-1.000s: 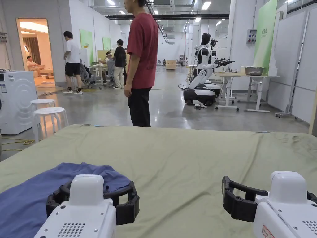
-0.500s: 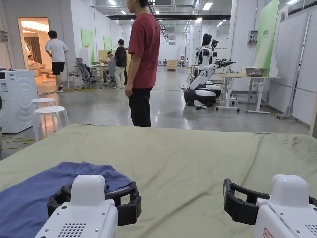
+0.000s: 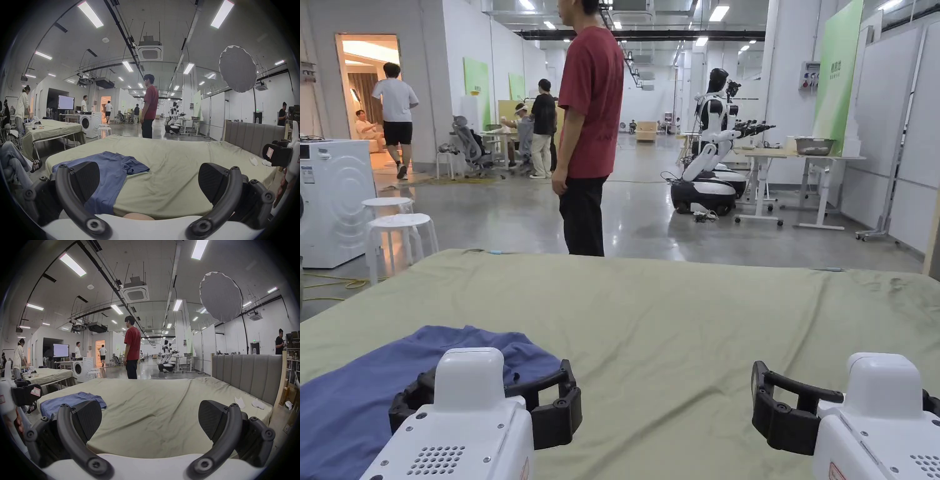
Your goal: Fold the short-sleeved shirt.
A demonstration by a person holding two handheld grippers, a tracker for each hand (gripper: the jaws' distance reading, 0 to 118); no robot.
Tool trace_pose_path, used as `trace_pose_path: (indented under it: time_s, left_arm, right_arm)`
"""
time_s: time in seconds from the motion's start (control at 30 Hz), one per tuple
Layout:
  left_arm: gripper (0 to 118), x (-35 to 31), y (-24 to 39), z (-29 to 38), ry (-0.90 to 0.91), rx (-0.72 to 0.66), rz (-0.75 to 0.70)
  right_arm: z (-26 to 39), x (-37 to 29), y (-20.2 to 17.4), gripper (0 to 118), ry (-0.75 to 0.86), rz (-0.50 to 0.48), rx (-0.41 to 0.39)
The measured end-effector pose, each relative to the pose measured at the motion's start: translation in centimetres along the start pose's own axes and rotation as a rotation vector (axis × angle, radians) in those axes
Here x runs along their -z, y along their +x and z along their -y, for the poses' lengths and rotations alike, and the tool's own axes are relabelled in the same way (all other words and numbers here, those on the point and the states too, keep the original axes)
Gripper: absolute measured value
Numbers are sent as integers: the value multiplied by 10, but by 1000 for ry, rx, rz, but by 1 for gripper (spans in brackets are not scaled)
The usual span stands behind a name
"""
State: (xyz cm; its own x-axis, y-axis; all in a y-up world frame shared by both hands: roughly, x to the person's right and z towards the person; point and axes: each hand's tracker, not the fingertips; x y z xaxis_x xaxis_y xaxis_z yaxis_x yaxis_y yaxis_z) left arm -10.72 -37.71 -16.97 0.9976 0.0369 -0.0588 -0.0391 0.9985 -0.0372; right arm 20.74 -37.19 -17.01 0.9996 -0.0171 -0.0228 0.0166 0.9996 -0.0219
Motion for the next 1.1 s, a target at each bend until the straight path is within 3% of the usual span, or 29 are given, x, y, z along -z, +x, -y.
trace_pose_path:
  time_s: [0.43, 0.57, 0.77, 0.83, 0.87, 0.9, 0.93, 0.97, 1.0, 1.1]
  left_arm:
    - [118, 1, -4, 0, 6, -11, -2]
    - [118, -2, 1, 1, 15, 19, 21]
    - [118, -6, 10, -3, 68, 51, 12]
    - [118, -4, 14, -5, 58, 29, 47]
    - [117, -4, 16, -6, 59, 26, 51]
    - [105, -4, 19, -7, 64, 22, 59]
    - [80, -5, 21, -8, 74, 23, 63]
    - [34, -4, 23, -8, 80, 29, 54]
    - [14, -2, 26, -9, 82, 44, 32]
    - [11, 4, 22, -9, 66, 26, 61]
  right_arm:
    - [2, 1, -1, 118, 2, 7, -15]
    - [-2, -3, 1, 118, 36, -13, 31]
    - [-6, -6, -4, 118, 48, 52, -59]
    - [-5, -7, -7, 100, 60, 75, -80]
    - [-4, -8, -6, 62, 72, 70, -76]
    - [-5, -9, -6, 32, 78, 77, -75]
    - [-5, -9, -5, 17, 79, 99, -68]
    - [-6, -10, -3, 17, 78, 118, -53]
    - [-7, -11, 0, 17, 85, 108, -45]
    - [-9, -11, 2, 16, 86, 121, -73]
